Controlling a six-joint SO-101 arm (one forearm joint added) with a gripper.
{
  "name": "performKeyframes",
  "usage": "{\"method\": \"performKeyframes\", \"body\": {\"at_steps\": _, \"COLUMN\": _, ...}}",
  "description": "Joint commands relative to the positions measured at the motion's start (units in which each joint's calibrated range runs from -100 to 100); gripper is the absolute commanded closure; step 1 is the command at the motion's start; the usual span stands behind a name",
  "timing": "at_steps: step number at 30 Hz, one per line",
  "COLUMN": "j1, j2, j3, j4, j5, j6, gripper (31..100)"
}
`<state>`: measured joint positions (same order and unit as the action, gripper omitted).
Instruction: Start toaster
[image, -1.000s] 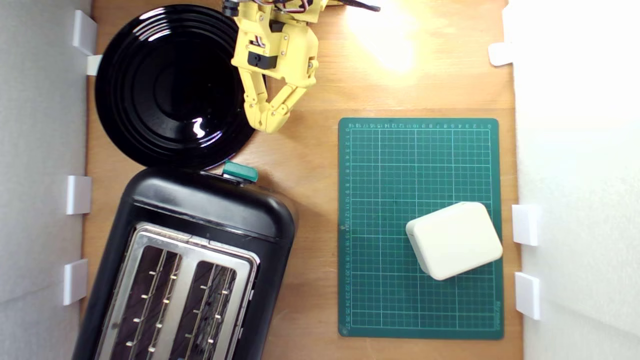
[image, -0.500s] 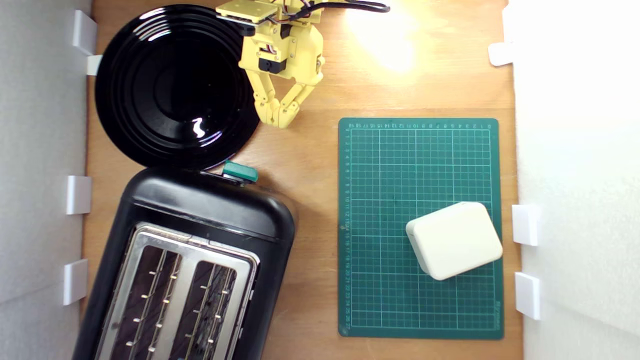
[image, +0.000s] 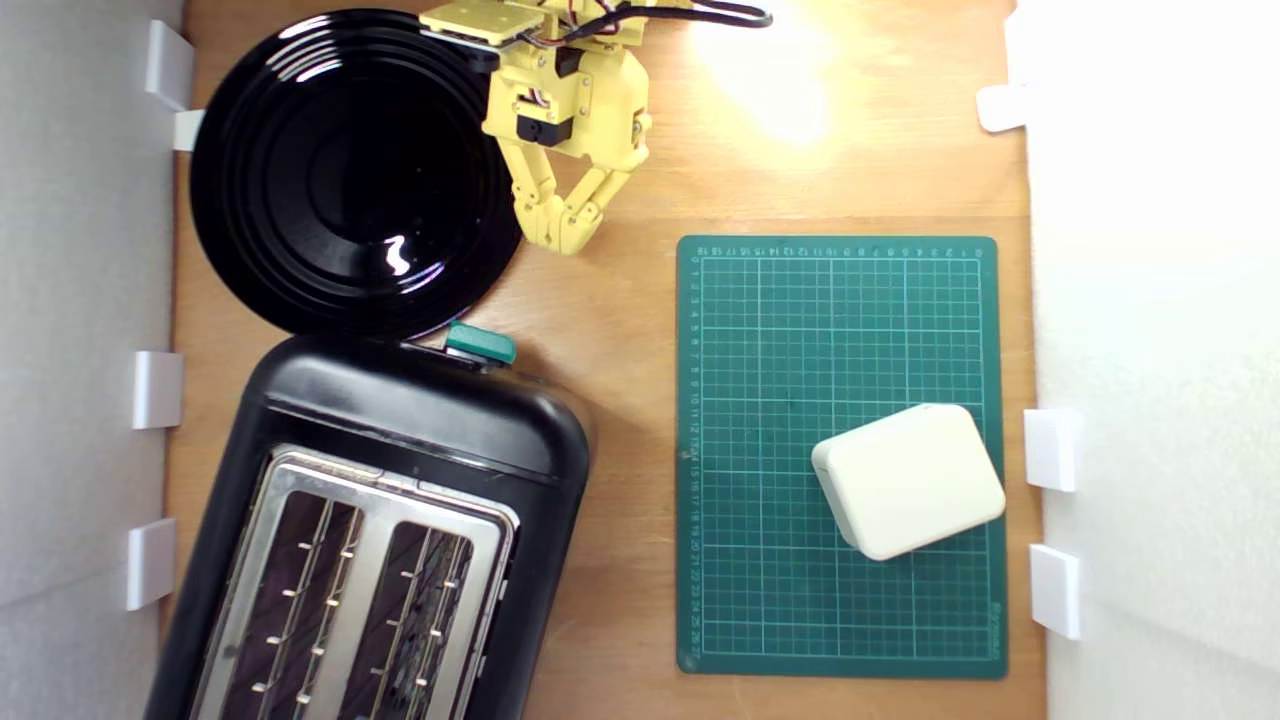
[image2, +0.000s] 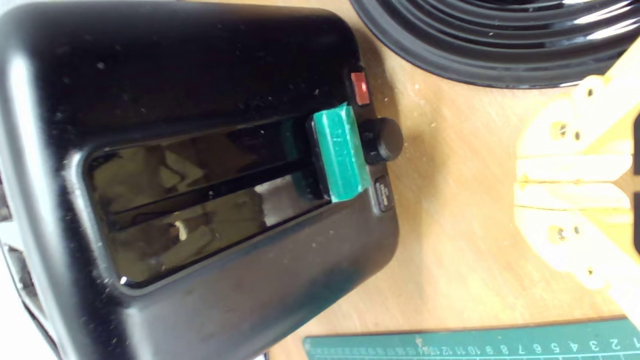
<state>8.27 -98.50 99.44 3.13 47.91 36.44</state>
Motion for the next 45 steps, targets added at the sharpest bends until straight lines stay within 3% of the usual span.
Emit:
{"method": "performKeyframes", "body": {"at_steps": 1, "j1": 0.22, "j2": -1.0, "j3": 0.28, "j4": -2.1, "j5": 5.83, "j6": 0.07, "gripper": 98.9}}
{"method": "performKeyframes", "body": {"at_steps": 9, "j1": -1.13, "j2": -0.92, "j3": 0.28, "j4": -2.38, "j5": 6.95, "j6": -1.92, "gripper": 98.8}}
{"method": "performKeyframes", "body": {"at_steps": 16, "j1": -11.05, "j2": -0.92, "j3": 0.28, "j4": -0.13, "j5": 7.12, "j6": -8.26, "gripper": 98.8}}
{"method": "performKeyframes", "body": {"at_steps": 24, "j1": -17.4, "j2": -0.92, "j3": 0.28, "j4": -0.22, "j5": 7.12, "j6": -12.04, "gripper": 98.9}}
{"method": "performKeyframes", "body": {"at_steps": 45, "j1": -16.84, "j2": -0.42, "j3": 0.28, "j4": 0.06, "j5": 7.12, "j6": -12.51, "gripper": 98.9}}
